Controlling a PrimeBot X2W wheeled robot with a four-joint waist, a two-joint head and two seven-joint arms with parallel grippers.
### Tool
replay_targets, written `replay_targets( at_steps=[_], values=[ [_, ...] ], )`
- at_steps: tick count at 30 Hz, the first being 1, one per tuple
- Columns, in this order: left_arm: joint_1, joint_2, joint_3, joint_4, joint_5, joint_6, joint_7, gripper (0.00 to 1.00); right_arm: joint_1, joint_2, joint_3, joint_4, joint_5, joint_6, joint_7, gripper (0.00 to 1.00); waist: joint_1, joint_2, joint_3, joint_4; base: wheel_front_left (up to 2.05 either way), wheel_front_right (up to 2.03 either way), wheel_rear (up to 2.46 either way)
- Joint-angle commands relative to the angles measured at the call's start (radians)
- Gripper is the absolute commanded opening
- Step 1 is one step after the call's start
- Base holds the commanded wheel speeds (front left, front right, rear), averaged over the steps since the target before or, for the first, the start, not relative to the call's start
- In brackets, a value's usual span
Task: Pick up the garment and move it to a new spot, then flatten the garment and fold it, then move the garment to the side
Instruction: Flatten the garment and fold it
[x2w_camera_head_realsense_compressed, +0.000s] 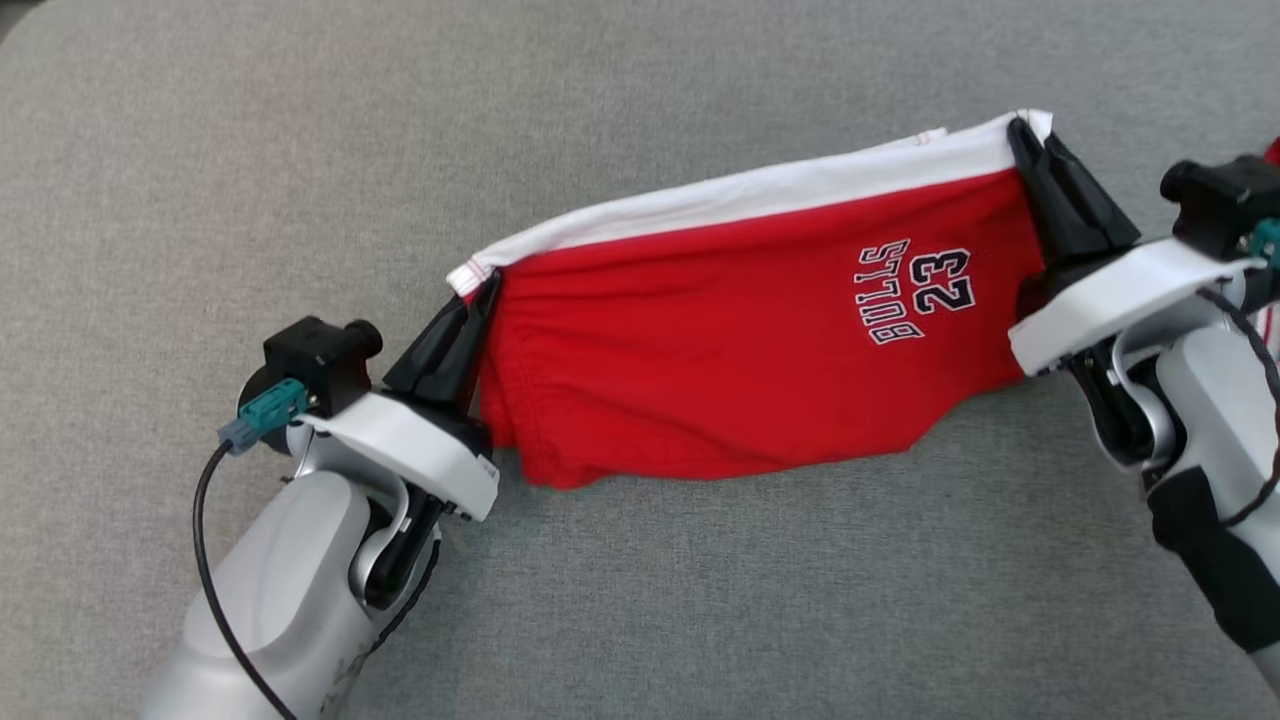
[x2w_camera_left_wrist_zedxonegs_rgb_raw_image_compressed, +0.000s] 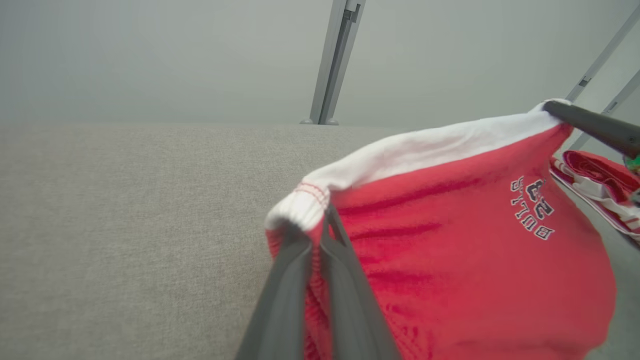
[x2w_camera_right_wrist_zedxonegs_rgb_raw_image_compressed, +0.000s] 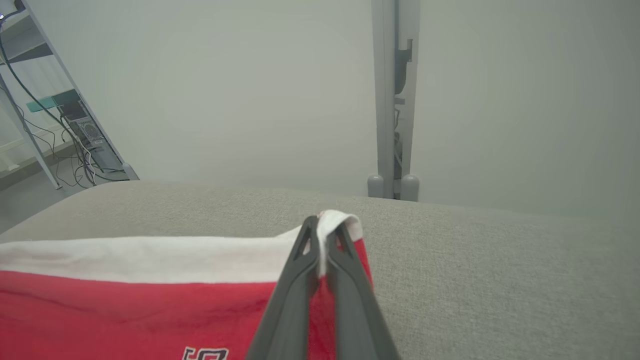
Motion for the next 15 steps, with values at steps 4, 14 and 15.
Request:
replay_targets(
  at_steps=[4,14,15],
  values=[
    [-0.041,-0.010,0.009,0.013,0.008,-0.001,-0.004,0.00,-0.069,-0.010,0.038,0.056,0.026,0.000,-0.005,0.00,0.0000,0.0000,0.043,0.019,0.00,0.00,0.00],
    [-0.073,-0.034,0.006,0.060,0.008,-0.001,-0.004,1.00,-0.168,0.013,0.147,0.197,0.083,0.000,-0.005,1.00,0.0000,0.0000,0.058,0.021,0.00,0.00,0.00],
    [-0.075,-0.033,0.004,0.064,0.005,-0.001,-0.004,1.00,-0.172,0.014,0.156,0.210,0.088,0.000,-0.005,1.00,0.0000,0.0000,0.055,0.021,0.00,0.00,0.00]
  ],
)
